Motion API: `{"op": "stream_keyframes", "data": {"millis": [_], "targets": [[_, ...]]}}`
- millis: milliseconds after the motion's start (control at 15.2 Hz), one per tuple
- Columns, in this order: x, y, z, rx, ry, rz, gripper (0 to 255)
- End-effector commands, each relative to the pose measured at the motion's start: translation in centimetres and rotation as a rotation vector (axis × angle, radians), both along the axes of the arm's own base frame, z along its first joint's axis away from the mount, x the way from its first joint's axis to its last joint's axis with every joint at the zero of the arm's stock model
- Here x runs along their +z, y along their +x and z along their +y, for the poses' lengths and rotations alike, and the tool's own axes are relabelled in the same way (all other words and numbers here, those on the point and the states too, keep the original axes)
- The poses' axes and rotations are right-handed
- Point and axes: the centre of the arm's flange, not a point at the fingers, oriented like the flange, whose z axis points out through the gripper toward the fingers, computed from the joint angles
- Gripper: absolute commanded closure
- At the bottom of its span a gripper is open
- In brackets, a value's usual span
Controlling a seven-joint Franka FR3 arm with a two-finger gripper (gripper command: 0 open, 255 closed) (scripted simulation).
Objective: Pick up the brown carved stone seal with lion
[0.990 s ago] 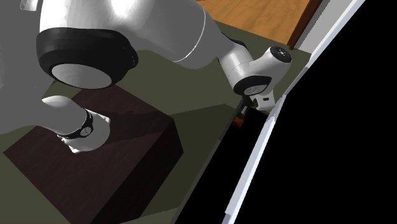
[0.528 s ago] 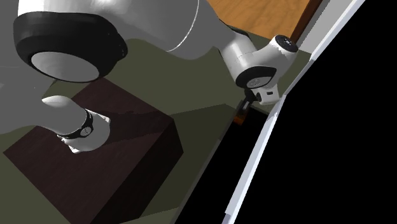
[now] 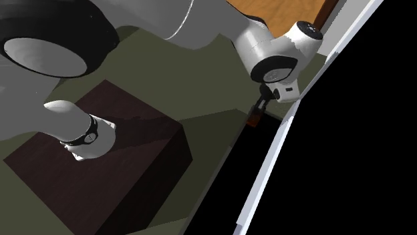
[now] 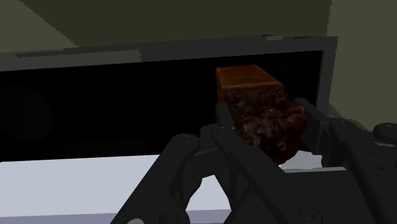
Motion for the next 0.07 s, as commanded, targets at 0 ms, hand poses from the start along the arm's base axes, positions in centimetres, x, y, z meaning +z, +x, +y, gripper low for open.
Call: {"op": "stream_keyframes", "data": {"millis": [0], "targets": [[0.27,-0.01,-0.03,0.0,0.0,0.0,255]]}}
